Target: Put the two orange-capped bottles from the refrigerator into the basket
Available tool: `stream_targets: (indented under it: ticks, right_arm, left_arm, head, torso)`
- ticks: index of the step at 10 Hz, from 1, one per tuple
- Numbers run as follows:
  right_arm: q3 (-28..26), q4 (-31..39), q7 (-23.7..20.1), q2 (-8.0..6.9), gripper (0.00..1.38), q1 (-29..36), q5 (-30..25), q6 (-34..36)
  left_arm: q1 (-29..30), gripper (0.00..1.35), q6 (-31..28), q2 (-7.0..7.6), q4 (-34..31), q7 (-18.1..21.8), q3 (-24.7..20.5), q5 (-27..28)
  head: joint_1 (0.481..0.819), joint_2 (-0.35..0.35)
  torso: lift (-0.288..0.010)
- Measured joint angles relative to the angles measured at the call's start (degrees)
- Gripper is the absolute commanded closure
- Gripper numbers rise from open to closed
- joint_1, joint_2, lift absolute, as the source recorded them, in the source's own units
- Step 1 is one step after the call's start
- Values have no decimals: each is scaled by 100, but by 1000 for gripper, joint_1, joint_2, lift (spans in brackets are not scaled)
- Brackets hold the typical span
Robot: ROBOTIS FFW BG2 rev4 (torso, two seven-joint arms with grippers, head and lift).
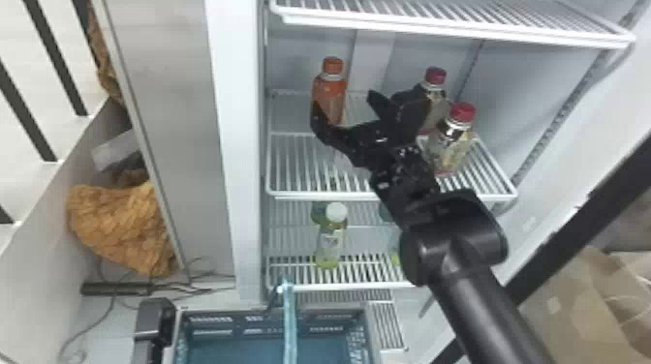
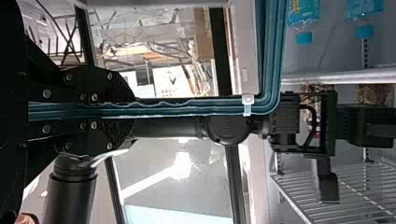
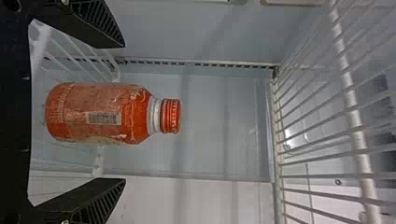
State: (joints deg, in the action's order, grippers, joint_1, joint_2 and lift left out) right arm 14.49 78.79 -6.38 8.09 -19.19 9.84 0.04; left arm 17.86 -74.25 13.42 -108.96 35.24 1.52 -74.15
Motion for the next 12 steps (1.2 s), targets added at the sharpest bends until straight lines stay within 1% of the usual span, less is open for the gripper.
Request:
stream_targets:
  ticks: [4,6,7,8,9,10,12]
  right_arm:
    - [374,-1093,76,17,-2,-791,154,-352]
    - [581,-1498,98,17,-2,-1095,201,-542]
    - [620,-1610,118,17,22,-1174,226,-582]
    - [664,-1712,131,17,163,-1246,241,-587]
    - [714,-1796,137,22,489,-1307,276,-548]
    - [730,-1837,144,26,907,-1337,304,-476]
    - [747,-1875,174,26,1026,-1352,362,-402]
  left_arm:
    - [-27,1204,0,11,32,0,43,-12]
    - [-44,1204,0,11,49,0,59,-12]
    - [-60,1204,0,6,65,0,72,-12]
    - [-67,1204,0,4,73,0,76,-12]
    - [-70,1204,0,3,74,0,79,-12]
    - [-71,1204,0,2,75,0,81,-12]
    - [-71,1204,0,2,75,0,78,-12]
  head:
    - [695,-149]
    - [695,-141]
    - [695,-141]
    - [695,-140]
    - [695,-140]
    - [695,-140]
    - [695,-142]
  torso:
    - [-40]
    - [-40]
    - [-40]
    - [-40]
    - [-40]
    - [-40]
    - [-40]
